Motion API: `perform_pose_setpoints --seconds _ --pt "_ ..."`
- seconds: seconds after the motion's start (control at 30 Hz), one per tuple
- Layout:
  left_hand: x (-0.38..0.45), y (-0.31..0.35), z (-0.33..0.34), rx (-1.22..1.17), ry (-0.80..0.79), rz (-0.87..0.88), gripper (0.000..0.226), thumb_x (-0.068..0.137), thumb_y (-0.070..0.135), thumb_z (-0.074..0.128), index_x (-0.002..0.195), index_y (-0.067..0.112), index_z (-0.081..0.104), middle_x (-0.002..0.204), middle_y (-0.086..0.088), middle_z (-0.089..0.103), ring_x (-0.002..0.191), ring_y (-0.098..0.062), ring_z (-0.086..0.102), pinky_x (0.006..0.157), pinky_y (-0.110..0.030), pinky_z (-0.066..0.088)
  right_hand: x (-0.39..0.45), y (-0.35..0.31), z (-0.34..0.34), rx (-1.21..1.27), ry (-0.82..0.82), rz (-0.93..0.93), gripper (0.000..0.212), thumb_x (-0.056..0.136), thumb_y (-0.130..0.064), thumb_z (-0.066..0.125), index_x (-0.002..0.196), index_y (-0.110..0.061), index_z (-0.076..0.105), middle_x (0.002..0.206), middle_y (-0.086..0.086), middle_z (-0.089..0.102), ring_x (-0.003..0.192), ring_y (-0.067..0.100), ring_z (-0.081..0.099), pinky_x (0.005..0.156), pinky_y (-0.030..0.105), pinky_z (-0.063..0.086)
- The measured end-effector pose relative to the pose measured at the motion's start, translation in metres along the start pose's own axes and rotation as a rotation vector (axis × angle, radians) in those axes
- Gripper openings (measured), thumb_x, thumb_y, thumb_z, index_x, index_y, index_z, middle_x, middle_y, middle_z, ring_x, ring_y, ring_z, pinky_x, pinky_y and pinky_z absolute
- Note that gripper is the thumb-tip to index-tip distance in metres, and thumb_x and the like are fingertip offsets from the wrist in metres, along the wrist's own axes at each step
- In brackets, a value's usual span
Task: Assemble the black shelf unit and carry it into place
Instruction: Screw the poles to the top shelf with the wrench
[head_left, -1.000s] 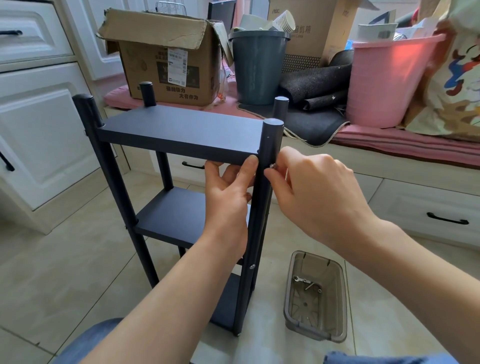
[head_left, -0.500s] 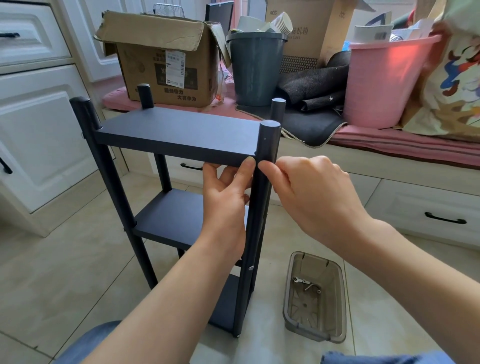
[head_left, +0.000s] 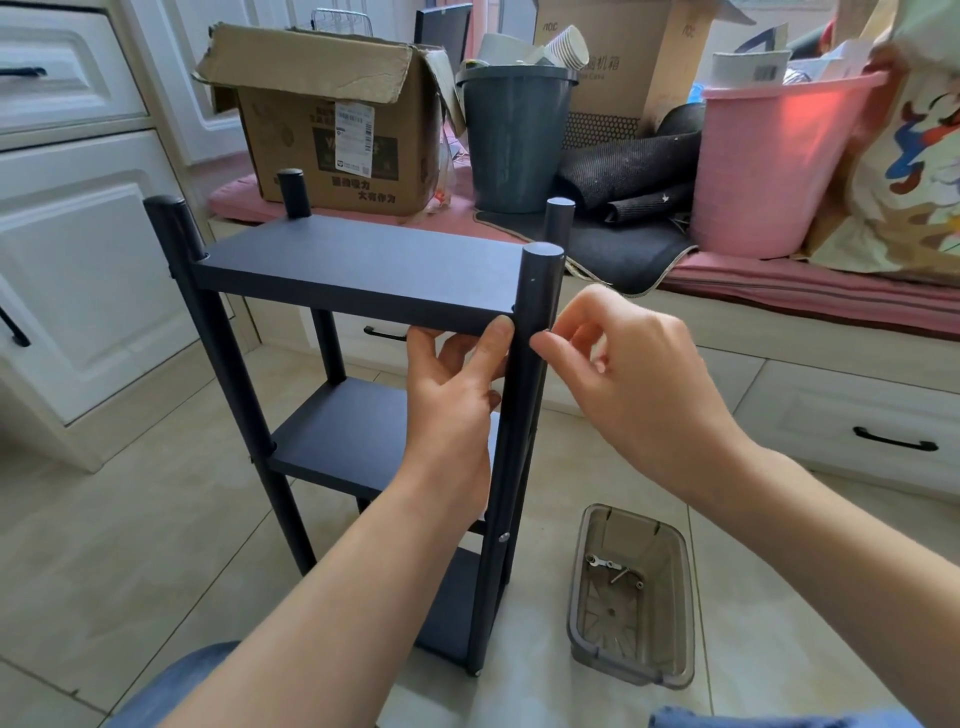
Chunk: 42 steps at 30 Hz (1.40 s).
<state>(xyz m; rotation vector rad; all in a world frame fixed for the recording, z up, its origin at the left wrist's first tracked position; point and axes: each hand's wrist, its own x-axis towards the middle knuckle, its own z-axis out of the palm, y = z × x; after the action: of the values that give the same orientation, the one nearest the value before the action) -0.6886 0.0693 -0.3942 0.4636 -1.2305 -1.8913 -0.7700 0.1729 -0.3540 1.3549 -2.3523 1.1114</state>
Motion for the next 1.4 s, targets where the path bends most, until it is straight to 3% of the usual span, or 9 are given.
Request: perform_pose_setpoints --seconds 0.3,0.5,0.6,0.73,0.83,0.9,1.13,1.27,1.4 --pt "0.000 -0.001 0.000 0.021 0.010 -0.007 0.040 0.095 0.025 0.065 0.131 0.020 0.049 0.096 0.006 0.076 0.090 -0.016 0.073 0.071 -0.024 0.055 0.004 -0.001 0.004 0.188 -0.067 0.074 0.047 0.101 -0.037 0.046 0.061 -0.019 0.062 0.051 -0.006 0.053 0.052 0.014 0.051 0.058 0.032 0.042" --pt "0.001 0.002 -0.003 0.047 0.004 -0.012 0.043 0.095 0.026 0.066 0.133 0.019 0.048 0.094 0.009 0.076 0.089 -0.013 0.074 0.072 -0.023 0.051 0.007 0.005 0.001 0.104 -0.093 0.008 0.031 0.096 -0.039 0.057 0.074 -0.019 0.068 0.059 -0.004 0.059 0.056 0.014 0.053 0.060 0.035 0.049" --pt "0.000 0.005 -0.006 0.051 -0.001 -0.012 0.046 0.092 0.028 0.068 0.134 0.020 0.050 0.098 0.006 0.076 0.093 -0.018 0.074 0.079 -0.029 0.053 0.010 0.009 -0.001 0.219 -0.137 0.125 0.029 0.086 -0.052 0.064 0.084 -0.023 0.068 0.068 -0.004 0.065 0.061 0.006 0.055 0.061 0.023 0.048" --pt "-0.003 0.011 -0.011 0.061 -0.041 -0.010 0.059 0.079 0.035 0.068 0.133 0.020 0.051 0.104 0.001 0.077 0.094 -0.020 0.074 0.077 -0.025 0.057 0.014 0.015 0.001 0.555 -0.308 0.322 0.067 0.066 -0.060 0.071 0.124 -0.031 0.053 0.097 -0.003 0.073 0.084 0.008 0.069 0.080 0.031 0.054" --pt "-0.002 0.016 -0.017 0.076 -0.056 -0.044 0.058 0.077 0.033 0.069 0.130 0.019 0.052 0.103 0.000 0.078 0.094 -0.020 0.075 0.084 -0.031 0.058 0.015 0.019 0.009 0.873 -0.378 0.367 0.096 0.063 -0.045 0.078 0.145 -0.041 0.028 0.112 0.000 0.073 0.104 0.014 0.069 0.093 0.040 0.054" --pt "-0.001 0.019 -0.021 0.099 -0.053 -0.081 0.054 0.074 0.033 0.071 0.123 0.020 0.054 0.101 0.001 0.078 0.095 -0.020 0.075 0.094 -0.037 0.053 0.018 0.021 0.010 1.056 -0.399 0.353 0.097 0.071 -0.026 0.081 0.146 -0.046 0.023 0.116 0.006 0.072 0.111 0.020 0.068 0.097 0.044 0.052" --pt "-0.010 0.040 -0.029 0.286 0.019 -0.089 0.053 0.074 0.035 0.078 0.117 0.011 0.059 0.098 -0.004 0.078 0.087 -0.017 0.077 0.084 -0.029 0.056 0.019 0.018 0.018 1.268 -0.432 0.324 0.063 0.073 -0.005 0.076 0.131 -0.021 0.058 0.119 0.020 0.068 0.103 0.027 0.070 0.084 0.031 0.056" --pt "-0.013 0.056 -0.040 0.751 0.259 0.280 0.041 0.080 0.036 0.083 0.092 0.029 0.044 0.077 0.002 0.060 0.056 -0.006 0.063 0.054 -0.007 0.043 0.022 0.019 0.019 1.297 -0.427 0.322 0.062 0.070 -0.005 0.079 0.127 -0.019 0.060 0.113 0.019 0.070 0.097 0.027 0.071 0.082 0.029 0.056" --pt "-0.014 0.066 -0.043 1.069 0.105 0.642 0.039 0.078 0.046 0.082 0.093 0.031 0.049 0.084 0.014 0.055 0.078 -0.004 0.053 0.074 -0.012 0.042 0.023 0.022 0.021 1.323 -0.429 0.318 0.060 0.072 -0.001 0.077 0.127 -0.015 0.059 0.113 0.020 0.069 0.097 0.028 0.070 0.085 0.031 0.056"
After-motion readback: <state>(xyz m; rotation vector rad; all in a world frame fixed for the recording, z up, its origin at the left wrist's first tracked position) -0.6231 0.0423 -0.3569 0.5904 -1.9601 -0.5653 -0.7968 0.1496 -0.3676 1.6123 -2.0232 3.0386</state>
